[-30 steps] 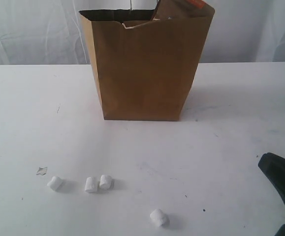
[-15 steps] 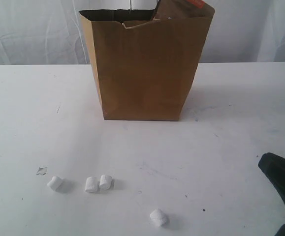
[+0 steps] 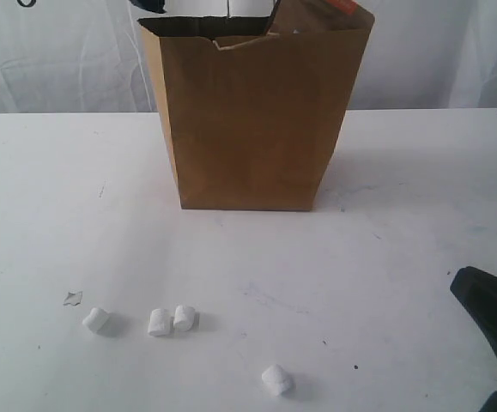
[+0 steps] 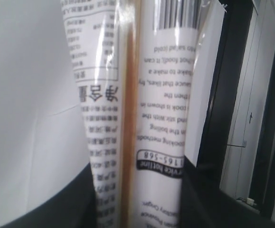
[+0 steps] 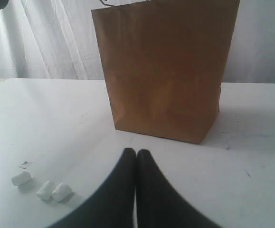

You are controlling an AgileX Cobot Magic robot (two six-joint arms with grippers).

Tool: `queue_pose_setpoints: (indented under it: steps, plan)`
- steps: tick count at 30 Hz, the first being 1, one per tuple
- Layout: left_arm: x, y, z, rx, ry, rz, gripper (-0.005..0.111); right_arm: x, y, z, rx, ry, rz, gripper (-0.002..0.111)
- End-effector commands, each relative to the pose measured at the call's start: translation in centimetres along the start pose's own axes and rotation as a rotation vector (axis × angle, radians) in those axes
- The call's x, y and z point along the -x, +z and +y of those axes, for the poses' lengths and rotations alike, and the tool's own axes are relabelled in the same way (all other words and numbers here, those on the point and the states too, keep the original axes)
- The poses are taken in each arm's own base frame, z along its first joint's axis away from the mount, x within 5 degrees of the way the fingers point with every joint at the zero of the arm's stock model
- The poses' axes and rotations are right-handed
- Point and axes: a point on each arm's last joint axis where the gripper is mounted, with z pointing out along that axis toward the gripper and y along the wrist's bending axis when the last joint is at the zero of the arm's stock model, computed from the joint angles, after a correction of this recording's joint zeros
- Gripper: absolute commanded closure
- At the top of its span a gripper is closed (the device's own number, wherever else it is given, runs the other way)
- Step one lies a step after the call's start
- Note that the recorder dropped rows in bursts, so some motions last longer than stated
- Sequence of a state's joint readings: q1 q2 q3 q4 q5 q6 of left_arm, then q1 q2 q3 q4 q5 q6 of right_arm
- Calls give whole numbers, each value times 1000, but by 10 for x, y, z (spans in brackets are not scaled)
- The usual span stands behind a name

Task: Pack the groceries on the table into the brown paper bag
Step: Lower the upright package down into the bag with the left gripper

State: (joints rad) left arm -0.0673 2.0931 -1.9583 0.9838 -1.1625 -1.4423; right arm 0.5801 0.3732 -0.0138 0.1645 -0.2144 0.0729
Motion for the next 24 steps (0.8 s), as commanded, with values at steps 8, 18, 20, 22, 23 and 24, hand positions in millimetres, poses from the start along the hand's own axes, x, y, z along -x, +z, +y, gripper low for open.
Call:
queue_pose_setpoints:
  steps: [8, 18, 20, 22, 23, 24]
  plan:
    - [24, 8, -21, -84, -64, -95, 107, -1, -1, -1, -4, 3, -7, 108]
    - [15, 18, -35, -120, -69, -83, 107, -1, -1, -1, -4, 3, -7, 108]
    - [15, 18, -35, -120, -69, -83, 107, -1, -1, -1, -4, 3, -7, 108]
    - [14, 18, -34, -119, -72, -82, 107, -1, -1, -1, -4, 3, -7, 108]
    - [13, 18, -34, -119, -75, -79, 107, -1, -1, -1, -4, 3, -7, 108]
    - [13, 18, -34, -119, -75, -79, 107, -1, -1, -1, -4, 3, -7, 108]
